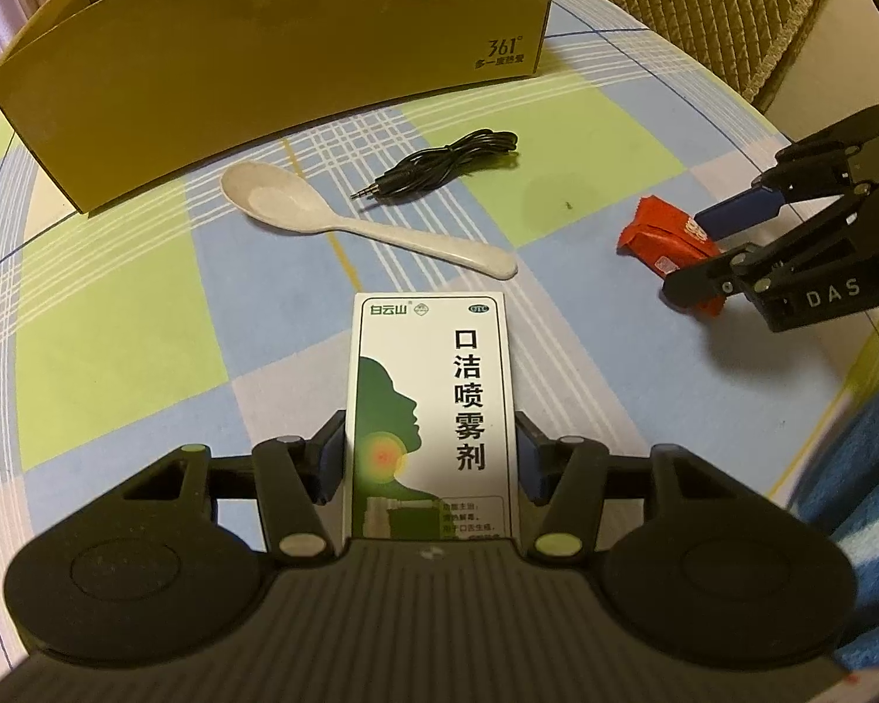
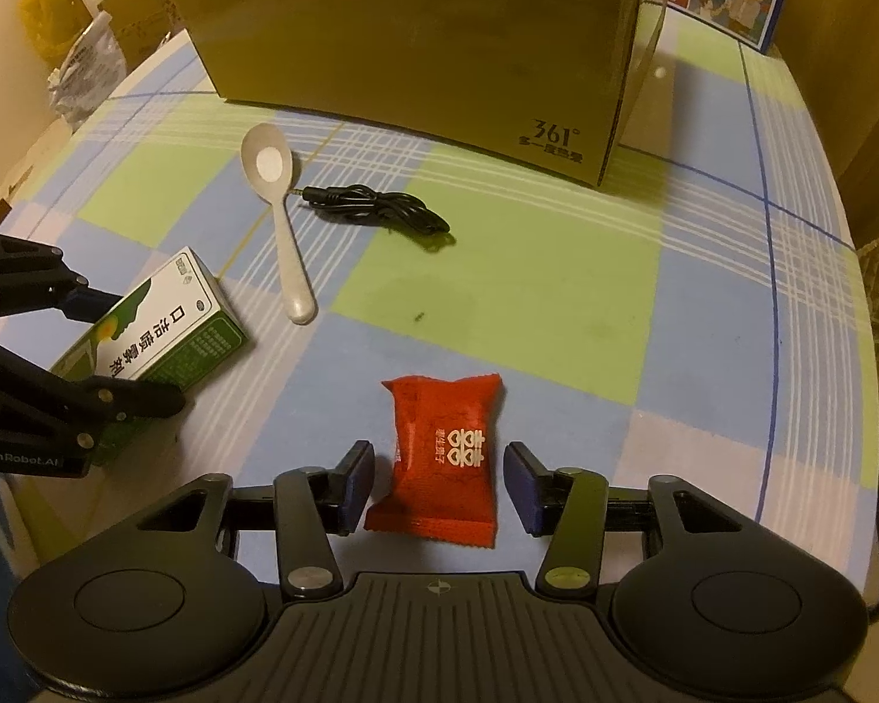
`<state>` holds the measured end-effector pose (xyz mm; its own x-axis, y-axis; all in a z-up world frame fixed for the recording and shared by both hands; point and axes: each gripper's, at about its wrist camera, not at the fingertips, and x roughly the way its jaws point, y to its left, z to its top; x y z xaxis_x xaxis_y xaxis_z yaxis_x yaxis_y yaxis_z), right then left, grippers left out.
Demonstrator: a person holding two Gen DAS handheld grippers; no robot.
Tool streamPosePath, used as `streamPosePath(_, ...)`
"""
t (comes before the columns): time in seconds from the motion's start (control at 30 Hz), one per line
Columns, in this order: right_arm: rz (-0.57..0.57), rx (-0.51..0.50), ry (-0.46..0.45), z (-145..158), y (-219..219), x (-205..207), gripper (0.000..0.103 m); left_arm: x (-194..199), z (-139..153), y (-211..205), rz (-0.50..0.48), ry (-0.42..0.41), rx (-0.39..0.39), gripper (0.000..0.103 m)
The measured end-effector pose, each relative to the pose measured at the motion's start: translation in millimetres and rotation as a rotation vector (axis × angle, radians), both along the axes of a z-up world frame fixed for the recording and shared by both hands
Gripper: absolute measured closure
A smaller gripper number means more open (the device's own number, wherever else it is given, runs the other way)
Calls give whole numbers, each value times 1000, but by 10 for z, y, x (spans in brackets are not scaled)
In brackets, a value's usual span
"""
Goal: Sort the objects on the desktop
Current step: 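Lift the spray box and red packet off the table with both tools, then carry the spray box and red packet over the cardboard box with both tools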
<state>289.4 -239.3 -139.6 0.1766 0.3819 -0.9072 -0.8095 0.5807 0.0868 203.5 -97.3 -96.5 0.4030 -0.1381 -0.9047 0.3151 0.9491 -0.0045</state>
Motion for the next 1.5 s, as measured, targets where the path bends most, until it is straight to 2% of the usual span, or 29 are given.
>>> streamPosePath(0.13,25,-14,-9,-7,41,-25,57,1,2,3,-3,0,1,52)
streamPosePath(0.23,21,-19,-21,-2,44,-31,74,2,5,9,-2,0,-4,52)
streamPosePath(0.33,14,-13,-17,-1,30,-27,76,2,8,18,3,1,-13,52)
streamPosePath(0.77,-20,15,-43,190,-63,-65,76,-56,162,103,16,-17,-15,52)
streamPosePath(1.5,1,71,-91,667,15,-633,76,-504,568,296,78,-87,-43,52)
